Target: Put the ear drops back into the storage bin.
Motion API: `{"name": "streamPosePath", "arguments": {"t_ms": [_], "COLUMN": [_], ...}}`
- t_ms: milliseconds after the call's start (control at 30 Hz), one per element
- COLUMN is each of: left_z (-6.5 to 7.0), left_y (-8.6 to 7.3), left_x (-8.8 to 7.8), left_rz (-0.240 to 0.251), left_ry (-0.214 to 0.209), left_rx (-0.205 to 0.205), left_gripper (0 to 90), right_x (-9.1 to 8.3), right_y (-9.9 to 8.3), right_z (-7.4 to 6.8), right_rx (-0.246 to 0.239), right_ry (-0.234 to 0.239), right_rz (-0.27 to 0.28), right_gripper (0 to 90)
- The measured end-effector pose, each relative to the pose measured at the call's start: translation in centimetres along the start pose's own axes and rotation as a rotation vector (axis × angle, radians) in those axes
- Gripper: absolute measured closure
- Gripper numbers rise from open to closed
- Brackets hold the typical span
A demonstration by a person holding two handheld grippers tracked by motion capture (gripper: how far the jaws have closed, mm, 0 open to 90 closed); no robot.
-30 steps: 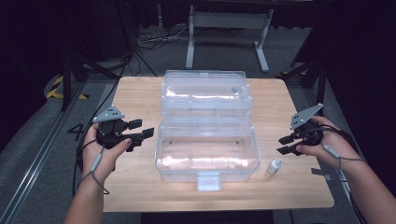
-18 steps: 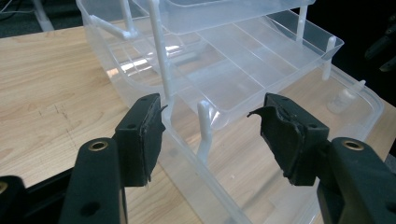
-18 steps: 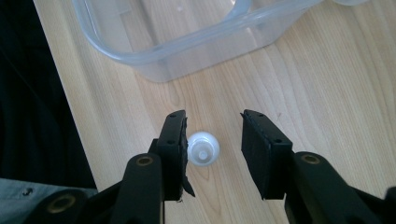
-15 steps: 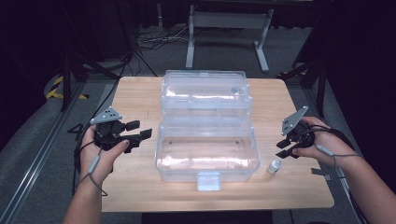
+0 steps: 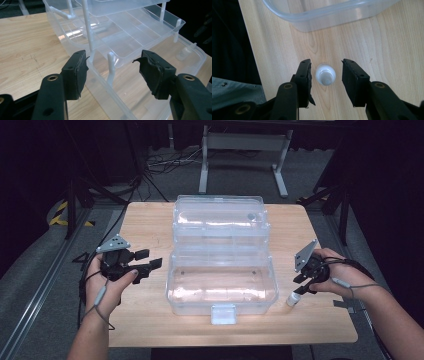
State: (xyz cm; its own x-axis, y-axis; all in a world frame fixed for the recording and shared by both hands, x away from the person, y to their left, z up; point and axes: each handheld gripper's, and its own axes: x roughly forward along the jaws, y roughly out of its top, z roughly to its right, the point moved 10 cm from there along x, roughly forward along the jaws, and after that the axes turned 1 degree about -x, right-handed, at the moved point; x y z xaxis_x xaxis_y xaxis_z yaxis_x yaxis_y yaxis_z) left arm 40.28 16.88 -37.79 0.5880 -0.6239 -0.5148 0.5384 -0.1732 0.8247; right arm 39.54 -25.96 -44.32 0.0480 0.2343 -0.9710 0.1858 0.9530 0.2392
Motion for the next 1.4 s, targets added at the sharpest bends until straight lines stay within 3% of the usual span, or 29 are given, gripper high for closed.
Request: {"name": "streamPosePath", "arguments": {"t_ms": [467,767,1100,1400], "left_z": [-0.2,-0.2,-0.3,-0.5], "left_y": [-0.1,-0.1,-0.2,-0.2], "left_x": [-0.2,-0.1,-0.1,-0.2], "left_rz": [0.001,-0.005,-0.005,-0.002], "left_ry": [0.005,0.002,0.001,0.004], "left_rx": [-0.008,-0.005,-0.006,-0.015], "left_gripper": [39.5,39.5,39.4,39.4], "right_x": [2.2,3.6,4.0,3.9], "right_y": [-1.3,-2.1,-2.1,-1.8], "right_z": [0.0,0.3,0.4,0.3], "right_rx": [-0.015,-0.033,-0.049,-0.028], "right_ry": [0.023,0.014,0.004,-0.004], "right_rz": [-0.102,-0.156,-0.166,-0.151], "right_gripper": [59.9,62.1,69.4,71.6]}}
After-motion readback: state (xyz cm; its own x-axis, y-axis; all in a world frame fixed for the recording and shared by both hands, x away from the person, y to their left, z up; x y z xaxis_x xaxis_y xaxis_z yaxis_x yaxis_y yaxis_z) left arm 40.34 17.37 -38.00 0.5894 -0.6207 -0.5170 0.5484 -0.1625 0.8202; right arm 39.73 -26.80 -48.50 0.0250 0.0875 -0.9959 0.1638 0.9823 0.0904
